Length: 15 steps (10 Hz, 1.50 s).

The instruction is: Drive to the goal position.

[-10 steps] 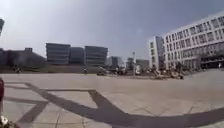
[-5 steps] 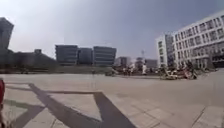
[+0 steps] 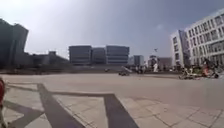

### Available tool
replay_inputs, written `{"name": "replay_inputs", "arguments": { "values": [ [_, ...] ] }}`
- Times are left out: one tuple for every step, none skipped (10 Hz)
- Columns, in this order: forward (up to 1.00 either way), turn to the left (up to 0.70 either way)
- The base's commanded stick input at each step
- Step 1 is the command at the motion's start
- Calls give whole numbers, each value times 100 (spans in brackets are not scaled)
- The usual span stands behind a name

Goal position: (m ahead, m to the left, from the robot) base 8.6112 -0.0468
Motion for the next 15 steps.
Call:
{"name": "replay_inputs", "arguments": {
  "values": [
    [100,40],
    [100,40],
    [100,40],
    [100,40],
    [100,40],
    [100,32],
    [100,10],
    [100,0],
    [100,0],
    [100,0],
    [100,0],
    [100,0],
    [100,0],
    [100,0],
    [100,0]
  ]
}}
